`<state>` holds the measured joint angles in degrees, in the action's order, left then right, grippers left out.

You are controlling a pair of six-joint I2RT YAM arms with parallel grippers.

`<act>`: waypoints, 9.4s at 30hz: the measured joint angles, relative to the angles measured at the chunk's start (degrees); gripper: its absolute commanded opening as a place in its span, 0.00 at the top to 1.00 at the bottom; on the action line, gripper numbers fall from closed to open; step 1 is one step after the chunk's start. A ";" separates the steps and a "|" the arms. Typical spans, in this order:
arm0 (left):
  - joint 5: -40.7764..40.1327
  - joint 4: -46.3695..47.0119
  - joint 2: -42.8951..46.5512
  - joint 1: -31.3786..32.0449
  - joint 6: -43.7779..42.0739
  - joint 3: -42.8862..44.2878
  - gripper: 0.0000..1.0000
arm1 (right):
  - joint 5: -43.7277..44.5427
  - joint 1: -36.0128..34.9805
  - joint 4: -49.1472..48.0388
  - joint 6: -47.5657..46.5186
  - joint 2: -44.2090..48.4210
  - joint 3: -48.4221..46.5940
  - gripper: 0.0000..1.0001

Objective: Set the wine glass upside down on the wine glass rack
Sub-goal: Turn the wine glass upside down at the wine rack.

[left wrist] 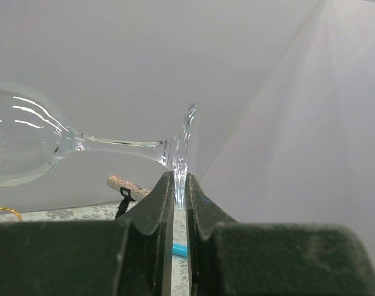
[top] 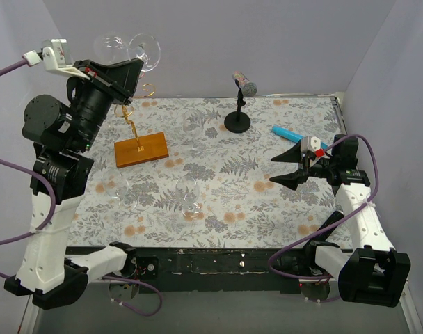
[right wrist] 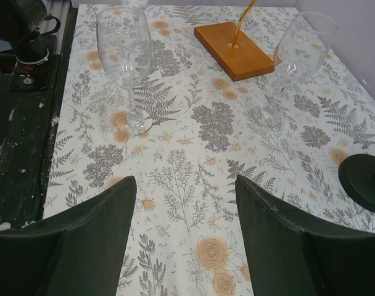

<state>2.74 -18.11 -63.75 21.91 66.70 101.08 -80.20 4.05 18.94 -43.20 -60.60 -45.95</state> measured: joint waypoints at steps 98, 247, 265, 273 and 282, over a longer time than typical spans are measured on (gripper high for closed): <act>1.55 3.23 8.76 -10.73 29.86 -40.46 1.00 | -0.94 0.00 2.38 -2.29 -1.38 0.00 0.27; 8.02 20.74 10.43 -42.51 47.91 -51.76 0.82 | -2.23 0.02 18.64 -17.03 -1.77 -4.20 0.27; 8.90 23.32 12.17 -42.27 48.19 -53.79 0.60 | -2.08 0.02 18.64 -17.05 -2.12 -4.20 0.27; 9.16 23.50 14.03 -40.87 48.17 -56.92 0.36 | -1.70 0.02 18.64 -17.05 -2.43 -4.20 0.27; 9.53 22.21 16.94 -37.77 48.17 -58.64 0.19 | -1.14 0.02 18.64 -17.07 -2.45 -4.20 0.27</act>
<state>12.27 4.10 -46.81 -15.86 114.87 42.44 -81.34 4.08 37.58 -60.27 -63.05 -50.15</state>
